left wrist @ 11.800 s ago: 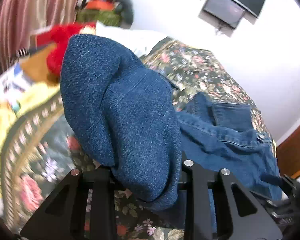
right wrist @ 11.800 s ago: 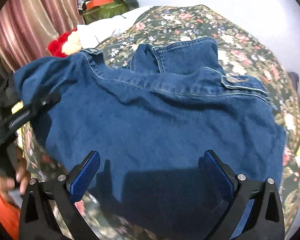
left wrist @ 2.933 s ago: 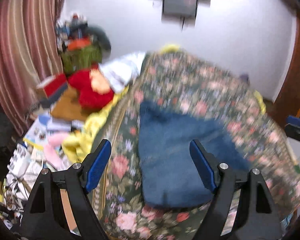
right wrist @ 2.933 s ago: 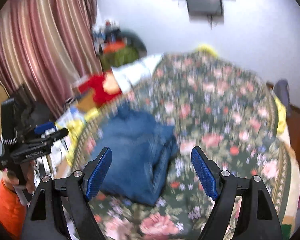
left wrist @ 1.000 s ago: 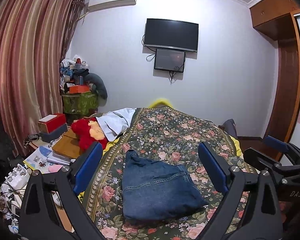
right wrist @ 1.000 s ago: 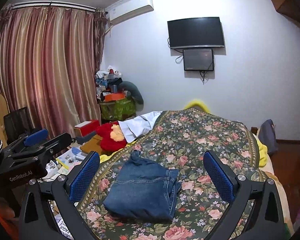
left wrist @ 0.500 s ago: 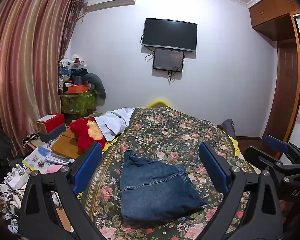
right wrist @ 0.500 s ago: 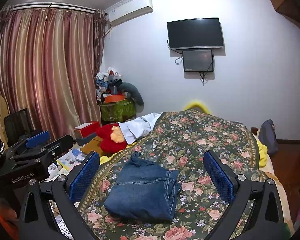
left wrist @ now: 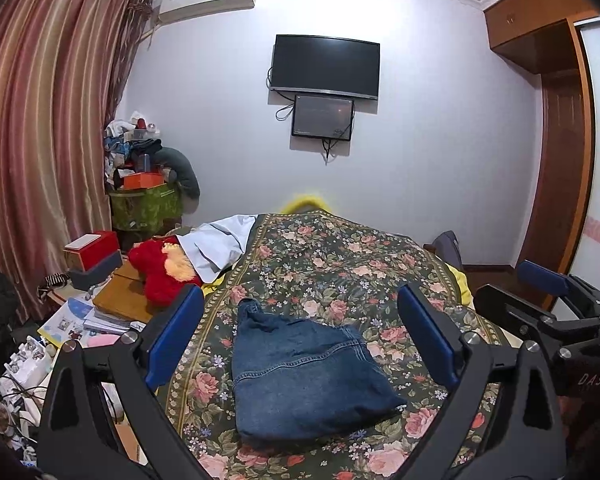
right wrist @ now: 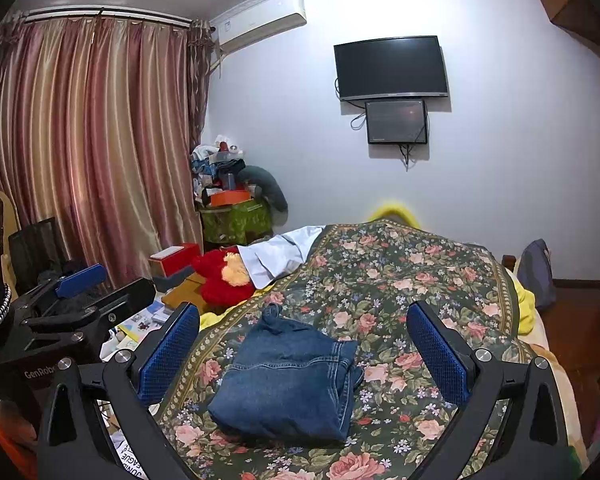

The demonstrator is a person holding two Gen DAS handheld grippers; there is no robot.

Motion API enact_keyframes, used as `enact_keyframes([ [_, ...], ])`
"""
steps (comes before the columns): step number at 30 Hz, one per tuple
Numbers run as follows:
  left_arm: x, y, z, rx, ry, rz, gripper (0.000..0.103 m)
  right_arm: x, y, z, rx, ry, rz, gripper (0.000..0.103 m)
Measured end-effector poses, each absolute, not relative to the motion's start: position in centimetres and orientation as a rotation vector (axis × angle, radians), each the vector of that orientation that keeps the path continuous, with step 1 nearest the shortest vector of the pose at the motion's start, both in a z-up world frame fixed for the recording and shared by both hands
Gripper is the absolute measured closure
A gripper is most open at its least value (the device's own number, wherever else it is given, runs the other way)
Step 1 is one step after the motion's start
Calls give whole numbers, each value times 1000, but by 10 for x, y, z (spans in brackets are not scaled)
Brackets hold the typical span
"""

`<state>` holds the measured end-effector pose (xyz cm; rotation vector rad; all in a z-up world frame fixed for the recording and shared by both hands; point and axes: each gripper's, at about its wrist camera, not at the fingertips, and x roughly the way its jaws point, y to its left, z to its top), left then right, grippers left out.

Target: Fold large clothes

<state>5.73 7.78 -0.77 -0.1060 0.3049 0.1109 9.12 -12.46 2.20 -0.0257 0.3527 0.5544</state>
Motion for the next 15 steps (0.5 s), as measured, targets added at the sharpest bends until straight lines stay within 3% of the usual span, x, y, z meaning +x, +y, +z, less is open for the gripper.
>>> enact_keyframes([
  [15, 56, 79, -7, -107, 305, 98, 5, 91, -126, 22, -23, 354, 554, 0],
])
